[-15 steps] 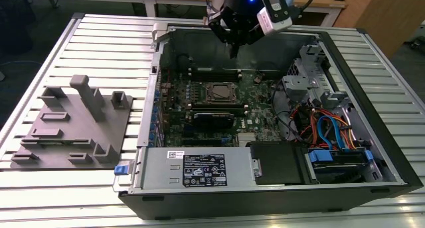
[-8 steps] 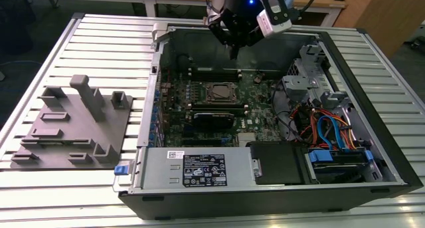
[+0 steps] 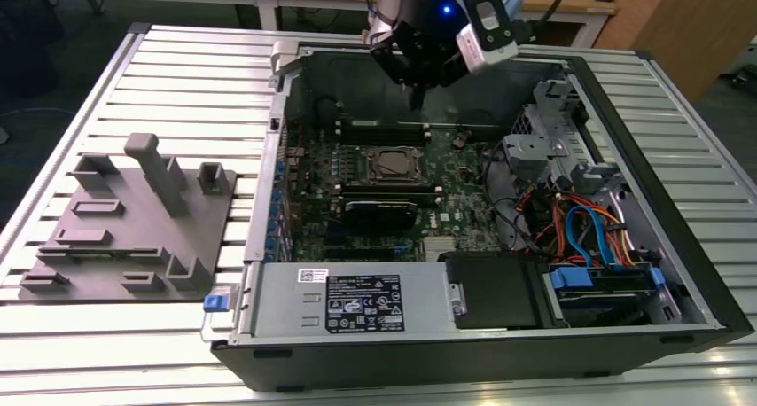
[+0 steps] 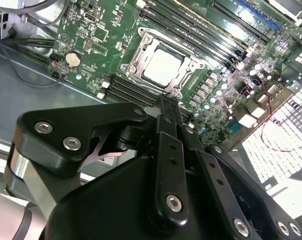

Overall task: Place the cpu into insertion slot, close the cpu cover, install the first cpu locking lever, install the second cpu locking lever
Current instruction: 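Install the second cpu locking lever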

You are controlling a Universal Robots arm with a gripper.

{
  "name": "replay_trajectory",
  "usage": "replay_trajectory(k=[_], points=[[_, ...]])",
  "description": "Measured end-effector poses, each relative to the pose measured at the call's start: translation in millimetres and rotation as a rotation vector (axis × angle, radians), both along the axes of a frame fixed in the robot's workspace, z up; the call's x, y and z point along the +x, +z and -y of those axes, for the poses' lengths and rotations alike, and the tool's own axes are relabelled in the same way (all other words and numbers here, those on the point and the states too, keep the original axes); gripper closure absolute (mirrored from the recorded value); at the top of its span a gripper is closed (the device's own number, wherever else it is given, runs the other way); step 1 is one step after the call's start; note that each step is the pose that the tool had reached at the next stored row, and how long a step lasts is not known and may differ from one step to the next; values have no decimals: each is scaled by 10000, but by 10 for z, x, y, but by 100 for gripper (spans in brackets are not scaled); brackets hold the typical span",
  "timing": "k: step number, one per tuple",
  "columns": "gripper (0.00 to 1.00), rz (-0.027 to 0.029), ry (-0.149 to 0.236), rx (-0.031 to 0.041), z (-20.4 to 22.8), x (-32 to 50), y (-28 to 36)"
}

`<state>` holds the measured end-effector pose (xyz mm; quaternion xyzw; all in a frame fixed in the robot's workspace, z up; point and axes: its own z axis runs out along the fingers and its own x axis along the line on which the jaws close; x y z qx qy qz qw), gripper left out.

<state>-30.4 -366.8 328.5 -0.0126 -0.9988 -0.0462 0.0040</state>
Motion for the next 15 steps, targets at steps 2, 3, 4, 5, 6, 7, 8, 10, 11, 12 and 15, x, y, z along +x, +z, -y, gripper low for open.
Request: replay_trajectory(k=[2,3,4,5,6,7,8,10,11,12,15], points=[[89,6,2,1,14,-1,-31],[89,7,1,1,20,-2,-41],[89,7,1,0,26,-2,-50],[89,7,1,0,35,-3,-58],[89,7,1,1,43,-3,-67],[89,7,1,1,51,-4,-75],[89,7,0,1,60,-5,-84],[89,7,0,-1,76,-6,-101],[89,7,0,-1,84,-7,-109],[89,7,0,1,92,-8,-118],[89,8,0,2,116,-11,-142]])
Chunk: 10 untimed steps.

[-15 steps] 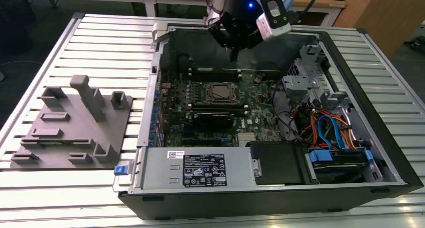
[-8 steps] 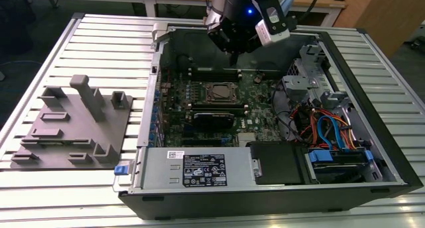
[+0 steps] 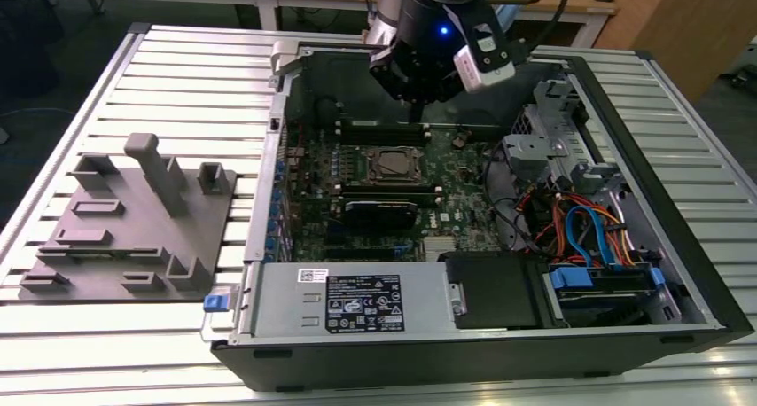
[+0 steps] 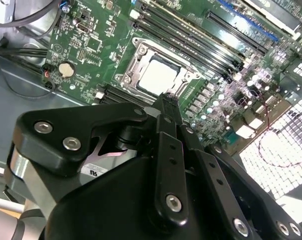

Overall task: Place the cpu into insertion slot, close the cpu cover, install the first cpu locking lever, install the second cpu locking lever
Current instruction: 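Install the second cpu locking lever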

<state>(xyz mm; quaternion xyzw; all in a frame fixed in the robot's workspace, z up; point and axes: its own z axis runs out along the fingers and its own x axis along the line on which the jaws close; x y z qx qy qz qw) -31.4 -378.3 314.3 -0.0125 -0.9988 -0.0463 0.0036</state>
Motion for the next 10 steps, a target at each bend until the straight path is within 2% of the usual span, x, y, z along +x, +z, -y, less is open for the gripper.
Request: replay_trajectory(k=[10], points=[[89,0,0,-1,76,-8,-86]])
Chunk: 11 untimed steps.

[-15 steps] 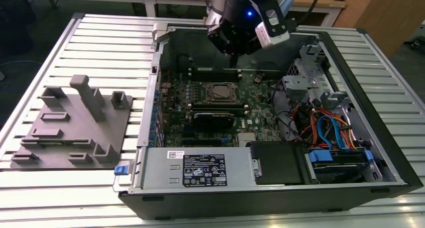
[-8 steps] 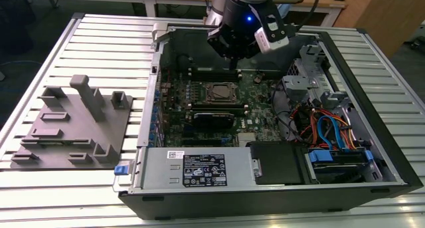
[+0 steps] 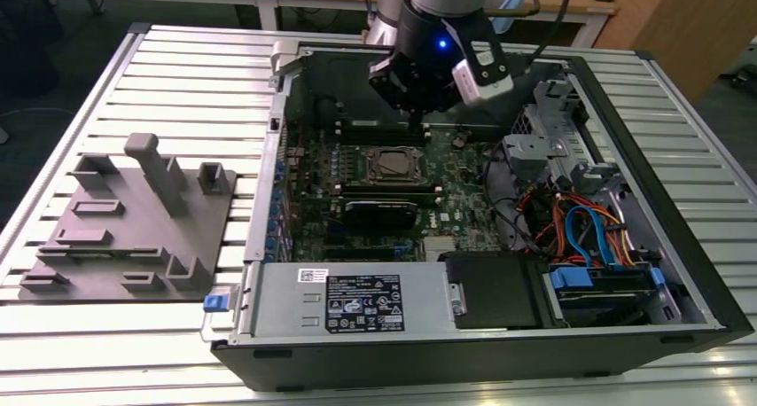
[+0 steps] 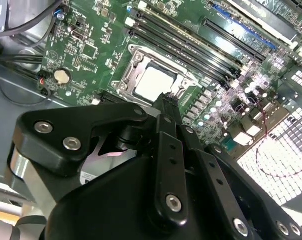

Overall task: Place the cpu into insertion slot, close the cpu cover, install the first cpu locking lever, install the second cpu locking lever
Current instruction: 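Install the second cpu locking lever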

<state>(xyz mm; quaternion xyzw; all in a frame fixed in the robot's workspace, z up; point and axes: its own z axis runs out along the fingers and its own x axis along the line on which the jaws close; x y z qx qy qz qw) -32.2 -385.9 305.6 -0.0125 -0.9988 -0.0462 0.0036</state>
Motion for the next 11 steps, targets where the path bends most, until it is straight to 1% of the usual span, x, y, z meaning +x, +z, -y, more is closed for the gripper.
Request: replay_trajectory(k=[5,9,11], points=[[89,0,0,0,25,0,-63],[89,0,0,1,32,0,-125],[89,0,0,1,32,0,-146]])
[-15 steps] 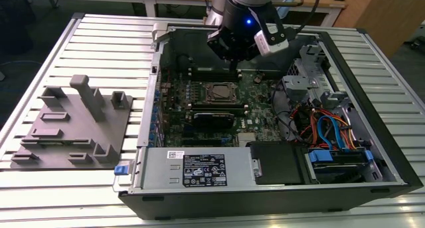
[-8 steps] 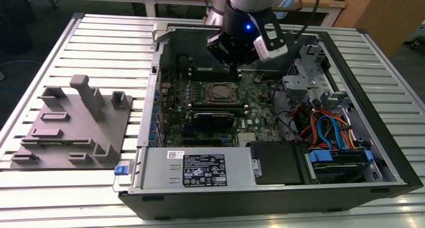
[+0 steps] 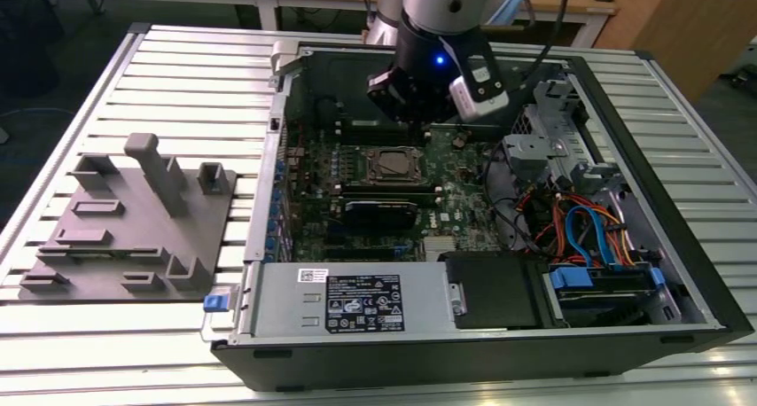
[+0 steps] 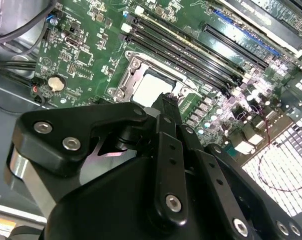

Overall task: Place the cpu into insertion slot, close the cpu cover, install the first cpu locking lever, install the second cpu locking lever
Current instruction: 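Install the second cpu locking lever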

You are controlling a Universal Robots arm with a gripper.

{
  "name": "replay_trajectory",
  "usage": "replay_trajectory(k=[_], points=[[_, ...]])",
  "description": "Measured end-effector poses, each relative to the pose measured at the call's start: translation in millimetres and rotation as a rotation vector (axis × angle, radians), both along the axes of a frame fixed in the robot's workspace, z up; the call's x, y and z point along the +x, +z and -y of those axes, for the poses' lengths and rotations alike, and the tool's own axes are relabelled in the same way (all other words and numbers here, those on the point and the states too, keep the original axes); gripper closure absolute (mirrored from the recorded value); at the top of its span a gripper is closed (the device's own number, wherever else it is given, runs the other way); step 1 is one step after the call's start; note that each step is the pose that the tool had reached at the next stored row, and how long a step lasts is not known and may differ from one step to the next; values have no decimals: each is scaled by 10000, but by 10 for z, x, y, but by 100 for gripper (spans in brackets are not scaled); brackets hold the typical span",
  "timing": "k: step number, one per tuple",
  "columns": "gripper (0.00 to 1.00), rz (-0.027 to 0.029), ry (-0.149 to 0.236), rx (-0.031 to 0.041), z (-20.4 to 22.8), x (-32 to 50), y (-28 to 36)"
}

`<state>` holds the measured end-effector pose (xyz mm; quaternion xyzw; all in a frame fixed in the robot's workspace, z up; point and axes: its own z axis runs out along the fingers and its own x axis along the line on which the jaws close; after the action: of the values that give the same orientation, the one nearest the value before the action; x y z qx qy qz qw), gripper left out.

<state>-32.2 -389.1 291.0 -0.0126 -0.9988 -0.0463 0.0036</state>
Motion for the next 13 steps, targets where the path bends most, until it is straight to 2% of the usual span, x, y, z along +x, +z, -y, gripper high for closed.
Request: replay_trajectory(k=[13], points=[[89,0,0,-1,0,0,-12]])
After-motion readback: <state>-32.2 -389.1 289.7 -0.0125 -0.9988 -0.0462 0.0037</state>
